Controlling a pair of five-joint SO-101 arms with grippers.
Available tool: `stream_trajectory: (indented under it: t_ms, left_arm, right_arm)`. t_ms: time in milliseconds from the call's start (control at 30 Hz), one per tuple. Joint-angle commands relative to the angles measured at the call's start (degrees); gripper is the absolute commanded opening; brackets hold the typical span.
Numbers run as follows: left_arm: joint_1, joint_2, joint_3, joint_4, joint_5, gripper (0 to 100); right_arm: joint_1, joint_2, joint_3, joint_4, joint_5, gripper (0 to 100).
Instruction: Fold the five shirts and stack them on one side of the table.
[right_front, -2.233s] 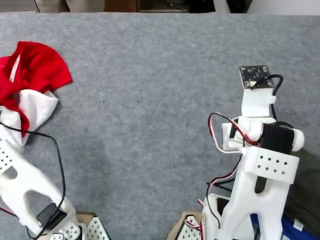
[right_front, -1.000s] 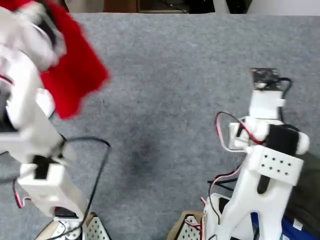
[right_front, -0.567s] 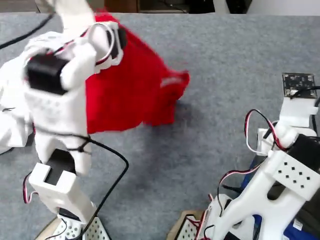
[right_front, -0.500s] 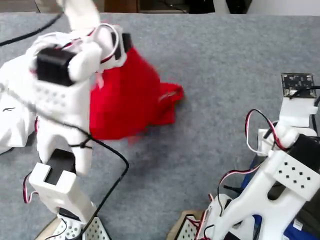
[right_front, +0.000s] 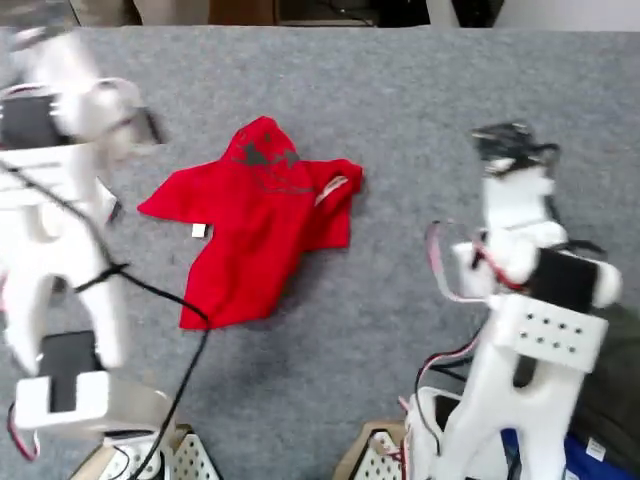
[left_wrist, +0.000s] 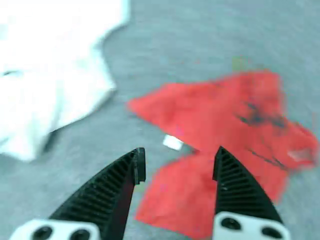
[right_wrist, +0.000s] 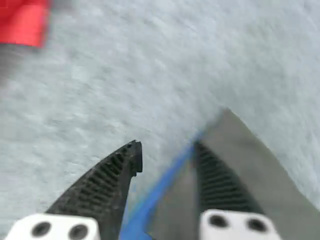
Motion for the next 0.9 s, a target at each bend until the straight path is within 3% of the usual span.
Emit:
stream_trajectory:
  t_ms: [0,100,267,600,867]
  left_arm:
    - [-13.71,-4.0,5.36,0.53,-0.09,23]
    - [-21.98,-4.62,10.81,0.53,-3.08,23]
    - [-26.81,-6.2,18.64,0.53,-8.09,23]
    - [-27.08,-18.77,37.1,0.0,-13.8,23]
    - [-26.29,-35.56,57.76,-10.81,-17.93,23]
  right_arm:
    - [-14.02,1.71,-3.21,-3.25,-6.95,25.7]
    - [-23.25,8.66,-4.18,-7.12,-13.01,25.7]
    - [-31.25,27.47,-13.93,-12.04,-19.96,25.7]
    - [-36.0,66.51,-51.91,-6.95,-24.44,25.7]
    - [-36.79,94.73,-86.11,0.26,-24.44,25.7]
